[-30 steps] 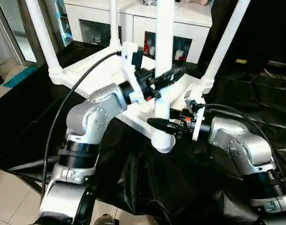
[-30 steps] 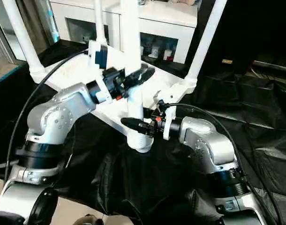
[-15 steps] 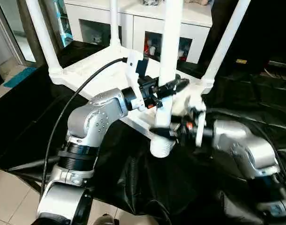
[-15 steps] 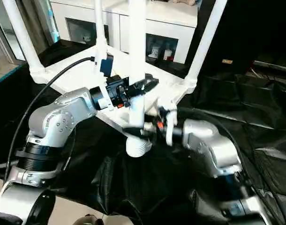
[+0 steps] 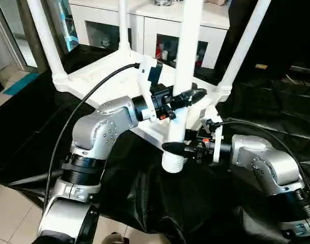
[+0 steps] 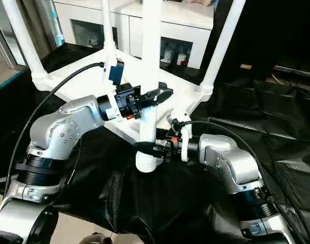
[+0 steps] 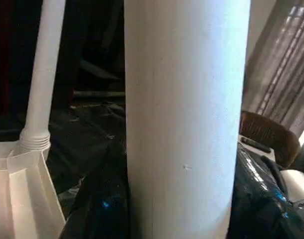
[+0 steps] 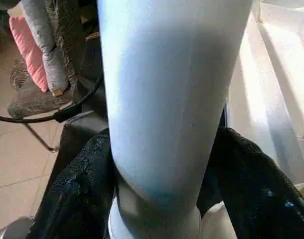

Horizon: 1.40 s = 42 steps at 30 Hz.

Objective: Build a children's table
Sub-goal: Pick table leg

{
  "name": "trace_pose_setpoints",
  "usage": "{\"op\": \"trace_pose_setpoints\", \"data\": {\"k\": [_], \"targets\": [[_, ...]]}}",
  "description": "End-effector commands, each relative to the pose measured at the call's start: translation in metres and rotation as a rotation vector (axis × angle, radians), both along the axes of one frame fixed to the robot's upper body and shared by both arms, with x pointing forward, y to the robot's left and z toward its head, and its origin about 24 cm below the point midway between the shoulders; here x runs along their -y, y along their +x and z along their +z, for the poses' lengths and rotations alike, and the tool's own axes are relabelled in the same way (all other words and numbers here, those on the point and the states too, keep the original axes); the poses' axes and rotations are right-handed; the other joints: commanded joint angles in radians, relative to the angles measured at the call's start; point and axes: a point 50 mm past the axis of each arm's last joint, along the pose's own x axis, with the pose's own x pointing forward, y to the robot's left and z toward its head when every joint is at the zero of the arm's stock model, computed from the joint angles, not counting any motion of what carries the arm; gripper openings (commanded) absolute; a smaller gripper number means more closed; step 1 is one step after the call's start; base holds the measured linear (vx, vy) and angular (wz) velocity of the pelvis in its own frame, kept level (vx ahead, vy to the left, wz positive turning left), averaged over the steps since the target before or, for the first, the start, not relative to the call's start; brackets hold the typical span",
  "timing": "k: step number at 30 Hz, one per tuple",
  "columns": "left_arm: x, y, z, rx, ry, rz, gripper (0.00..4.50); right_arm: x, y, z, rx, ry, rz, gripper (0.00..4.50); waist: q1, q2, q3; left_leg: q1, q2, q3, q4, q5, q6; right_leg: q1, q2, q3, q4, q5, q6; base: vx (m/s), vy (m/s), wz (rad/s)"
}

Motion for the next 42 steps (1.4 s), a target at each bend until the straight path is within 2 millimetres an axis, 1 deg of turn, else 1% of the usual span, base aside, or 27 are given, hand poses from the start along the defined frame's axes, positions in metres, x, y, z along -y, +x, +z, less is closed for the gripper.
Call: {"op": "trace_pose_setpoints", "data": {"k": [1,5,7,8,10,12,13,15,17,21,22,23,26,27,30,42], "targets": [[0.004,-0.005,0.006,0.025,-0.017,-0.05,1.8,0.002,-0.001,0.0,-0.013,-0.004,-0.007,2.9,0.0,-0.004,-0.076,0.024,0.061,-0.033,-0.07,-0.183,-0.002,0.047,-0.08,0.051,-0.074,-0.239,-0.182,0.0,0.0,0.0],[0.004,-0.006,0.007,0.029,-0.015,-0.059,1.8,0.002,0.0,0.0,-0.035,0.027,-0.01,2.9,0.002,-0.003,-0.076,0.024,0.06,-0.033,-0.07,-0.184,-0.004,0.048,-0.081,0.05,-0.075,-0.245,-0.18,0.0,0.0,0.0],[0.004,-0.007,0.007,0.029,-0.015,-0.061,1.8,0.002,0.0,0.001,-0.039,0.036,-0.011,2.9,0.001,-0.002,-0.077,0.025,0.062,-0.034,-0.07,-0.181,-0.005,0.048,-0.08,0.05,-0.073,-0.231,-0.183,0.0,0.0,0.0],[0.004,-0.007,0.007,0.03,-0.014,-0.063,1.8,0.002,0.0,0.001,-0.048,0.048,-0.007,2.64,0.001,-0.001,-0.077,0.025,0.062,-0.034,-0.07,-0.18,-0.005,0.048,-0.08,0.051,-0.072,-0.223,-0.187,0.0,0.0,0.0],[0.004,-0.007,0.007,0.03,-0.014,-0.066,1.8,0.003,-0.001,0.001,-0.053,0.052,-0.004,2.57,0.001,-0.001,-0.077,0.024,0.061,-0.033,-0.07,-0.183,-0.004,0.048,-0.08,0.051,-0.073,-0.223,-0.188,0.0,0.0,0.0],[0.004,-0.008,0.007,0.029,-0.016,-0.072,1.8,0.002,-0.002,0.0,-0.064,0.063,0.006,2.31,0.001,-0.002,-0.077,0.024,0.061,-0.033,-0.07,-0.184,-0.005,0.049,-0.08,0.05,-0.073,-0.226,-0.187,0.0,0.0,0.0],[0.004,-0.008,0.007,0.029,-0.016,-0.075,1.8,0.003,-0.002,0.0,-0.066,0.065,0.006,2.31,0.001,-0.002,-0.077,0.024,0.061,-0.033,-0.07,-0.185,-0.005,0.049,-0.081,0.051,-0.073,-0.231,-0.186,0.0,0.0,0.0],[0.004,-0.008,0.007,0.03,-0.016,-0.081,1.8,0.003,-0.003,0.0,-0.071,0.065,0.018,2.14,0.002,-0.001,-0.076,0.024,0.061,-0.033,-0.071,-0.191,-0.008,0.049,-0.081,0.051,-0.075,-0.243,-0.182,0.0,0.0,0.0],[0.005,-0.009,0.007,0.032,-0.012,-0.089,1.8,0.004,-0.003,-0.001,-0.062,0.053,0.007,2.11,0.002,-0.001,-0.077,0.025,0.062,-0.034,-0.071,-0.189,-0.011,0.048,-0.081,0.051,-0.074,-0.241,-0.18,0.0,0.0,0.0],[0.004,-0.009,0.006,0.032,-0.007,-0.095,1.8,0.003,-0.002,-0.001,-0.067,0.06,0.008,2.11,0.001,-0.001,-0.077,0.025,0.061,-0.034,-0.071,-0.189,-0.012,0.048,-0.08,0.051,-0.073,-0.232,-0.182,0.0,0.0,0.0],[0.004,-0.009,0.006,0.031,-0.006,-0.096,1.8,0.003,-0.002,0.0,-0.07,0.065,0.009,2.38,0.002,-0.001,-0.077,0.025,0.061,-0.034,-0.071,-0.189,-0.011,0.048,-0.08,0.051,-0.073,-0.232,-0.183,0.0,0.0,0.0],[0.004,-0.009,0.006,0.031,-0.006,-0.097,1.8,0.003,-0.002,0.0,-0.07,0.068,0.01,2.54,0.001,0.0,-0.077,0.025,0.061,-0.033,-0.071,-0.189,-0.011,0.048,-0.081,0.051,-0.074,-0.232,-0.184,0.0,0.0,0.0],[0.004,-0.009,0.006,0.03,-0.005,-0.098,1.8,0.003,-0.001,0.0,-0.057,0.059,0.01,2.74,0.002,0.0,-0.077,0.025,0.061,-0.033,-0.07,-0.187,-0.011,0.048,-0.081,0.051,-0.074,-0.23,-0.186,0.0,0.0,0.0],[0.004,-0.009,0.006,0.03,-0.004,-0.099,1.8,0.003,-0.001,0.0,-0.055,0.056,0.01,2.76,0.002,0.001,-0.077,0.025,0.061,-0.034,-0.071,-0.188,-0.011,0.048,-0.081,0.051,-0.073,-0.231,-0.186,0.0,0.0,0.0],[0.004,-0.009,0.006,0.029,-0.003,-0.102,1.8,0.002,-0.002,0.0,-0.058,0.059,0.017,2.76,0.002,0.0,-0.077,0.025,0.061,-0.034,-0.071,-0.192,-0.013,0.048,-0.081,0.051,-0.074,-0.233,-0.186,0.0,0.0,0.0],[0.004,-0.008,0.005,0.029,0.002,-0.095,1.8,0.001,-0.012,0.001,-0.092,0.082,0.091,2.76,0.003,0.001,-0.076,0.025,0.061,-0.034,-0.071,-0.193,-0.009,0.049,-0.081,0.051,-0.075,-0.232,-0.185,0.0,0.0,0.0]]}}
